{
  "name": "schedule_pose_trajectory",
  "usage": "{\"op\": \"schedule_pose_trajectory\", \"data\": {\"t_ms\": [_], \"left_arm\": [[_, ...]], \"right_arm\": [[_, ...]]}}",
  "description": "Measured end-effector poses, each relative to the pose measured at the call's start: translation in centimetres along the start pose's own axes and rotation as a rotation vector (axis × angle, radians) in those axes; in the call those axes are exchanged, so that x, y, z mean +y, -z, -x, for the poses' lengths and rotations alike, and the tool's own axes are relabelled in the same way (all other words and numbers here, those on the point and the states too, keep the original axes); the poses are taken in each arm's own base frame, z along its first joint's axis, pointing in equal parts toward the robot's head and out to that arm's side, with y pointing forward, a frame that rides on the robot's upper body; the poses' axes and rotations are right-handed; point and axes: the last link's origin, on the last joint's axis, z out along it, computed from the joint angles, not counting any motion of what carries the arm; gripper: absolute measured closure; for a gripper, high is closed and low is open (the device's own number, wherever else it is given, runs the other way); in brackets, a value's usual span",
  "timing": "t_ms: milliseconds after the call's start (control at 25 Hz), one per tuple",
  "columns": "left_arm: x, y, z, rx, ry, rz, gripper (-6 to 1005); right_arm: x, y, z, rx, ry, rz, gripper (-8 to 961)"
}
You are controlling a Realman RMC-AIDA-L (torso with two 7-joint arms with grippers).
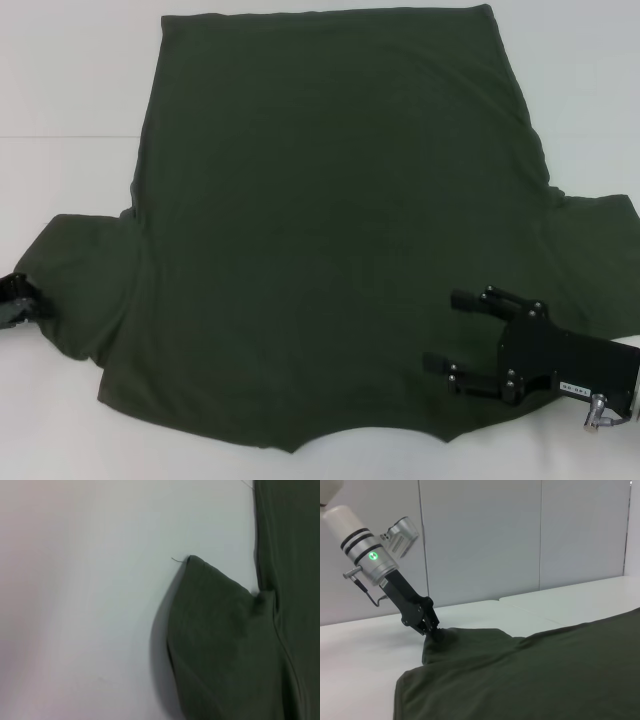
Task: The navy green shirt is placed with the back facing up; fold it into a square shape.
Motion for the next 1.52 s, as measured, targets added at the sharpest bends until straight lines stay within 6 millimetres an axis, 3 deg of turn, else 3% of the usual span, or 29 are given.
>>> {"op": "schedule_pose_trajectory", "data": {"t_ms": [120,360,640,880,1520], "left_arm": [[0.0,-0.1,0.1,0.0,-0.002,0.001,795],[0.0,0.0,-0.1,0.007,-0.004,0.0,987],[-0.4,0.4,-0.2,0.017,-0.027,-0.003,992],[-1.0,1.9,-1.2,0.076,-0.04,-0.029,992],[-0.5,3.6,-3.4,0.129,-0.068,-0.045,993]], "right_arm": [[0.0,0.0,0.0,-0.001,0.0,0.001,52],[0.0,0.0,0.0,-0.001,0.0,0.001,52],[0.0,0.0,0.0,-0.002,0.0,0.003,53],[0.1,0.0,0.1,-0.004,0.0,0.005,53],[0.1,0.0,0.1,-0.006,0.0,0.005,52]]}}
